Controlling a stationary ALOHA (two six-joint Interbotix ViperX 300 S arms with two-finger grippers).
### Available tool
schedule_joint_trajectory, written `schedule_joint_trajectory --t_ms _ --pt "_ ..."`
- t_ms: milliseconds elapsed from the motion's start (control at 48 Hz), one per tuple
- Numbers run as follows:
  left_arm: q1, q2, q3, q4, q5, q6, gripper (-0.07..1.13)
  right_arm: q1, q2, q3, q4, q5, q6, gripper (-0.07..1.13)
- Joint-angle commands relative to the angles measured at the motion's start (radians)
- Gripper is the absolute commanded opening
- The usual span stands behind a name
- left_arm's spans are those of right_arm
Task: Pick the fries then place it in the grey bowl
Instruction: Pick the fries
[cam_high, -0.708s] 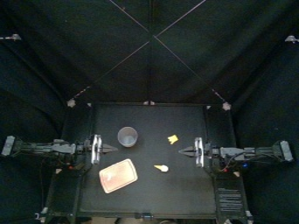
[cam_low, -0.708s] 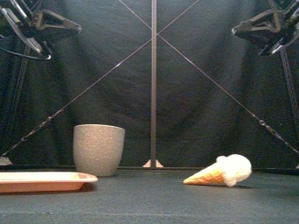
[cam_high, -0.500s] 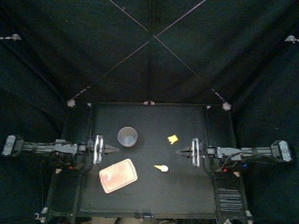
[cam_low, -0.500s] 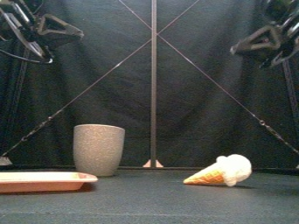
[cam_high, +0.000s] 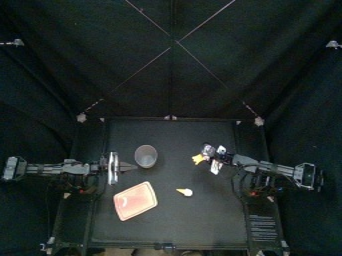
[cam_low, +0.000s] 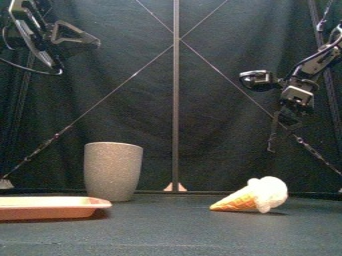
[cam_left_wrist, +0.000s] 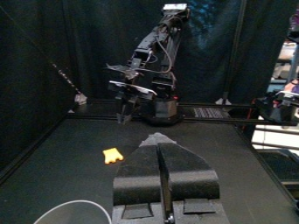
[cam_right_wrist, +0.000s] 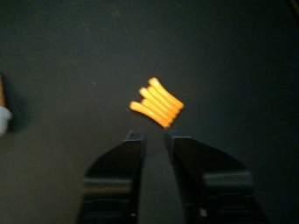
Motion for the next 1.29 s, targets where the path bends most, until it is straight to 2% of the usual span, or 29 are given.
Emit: schedule_joint_trajectory --t_ms 21,146,333,417,458,542,625,729,854,1021,1125,1292 --pt "0.043 0.005 -0.041 0.003 -0.012 0.002 -0.01 0.003 0.037 -0.055 -0.097 0.095 0.008 1.07" --pt "0.091 0.006 -0.054 0.003 -0.014 0.002 -0.01 0.011 0.092 -0.081 -0.109 0.132 0.002 1.07" --pt "0.138 0.005 -0.049 -0.002 -0.026 -0.002 -0.01 0.031 0.170 -0.129 0.008 0.138 -0.015 1.06" --pt "0.146 0.005 -0.046 -0.003 -0.031 -0.003 -0.01 0.032 0.213 -0.156 0.101 0.218 -0.020 1.06" --pt "0.150 0.005 -0.048 -0.006 -0.032 -0.003 -0.01 0.028 0.252 -0.183 0.155 0.321 -0.046 1.06" --pt "0.156 0.005 -0.048 -0.018 -0.040 -0.003 -0.01 0.025 0.310 -0.225 0.172 0.494 -0.156 1.06" --pt "0.170 0.005 -0.046 -0.032 -0.054 -0.003 -0.01 0.021 0.342 -0.256 0.179 0.558 -0.253 1.06" --pt "0.189 0.005 -0.040 -0.052 -0.069 -0.002 -0.01 -0.002 0.344 -0.285 0.164 0.518 -0.353 1.06" --pt "0.215 0.005 -0.025 -0.072 -0.072 0.000 -0.01 -0.049 0.341 -0.302 0.129 0.399 -0.505 1.06" --pt "0.258 0.005 -0.012 -0.098 -0.072 -0.003 -0.01 -0.130 0.383 -0.318 0.204 0.321 -0.683 1.06" --pt "0.275 0.005 -0.011 -0.112 -0.071 -0.002 -0.01 -0.137 0.407 -0.330 0.255 0.302 -0.749 1.06" --pt "0.293 0.009 -0.011 -0.114 -0.072 0.000 -0.02 -0.115 0.387 -0.313 0.296 0.238 -0.790 1.06"
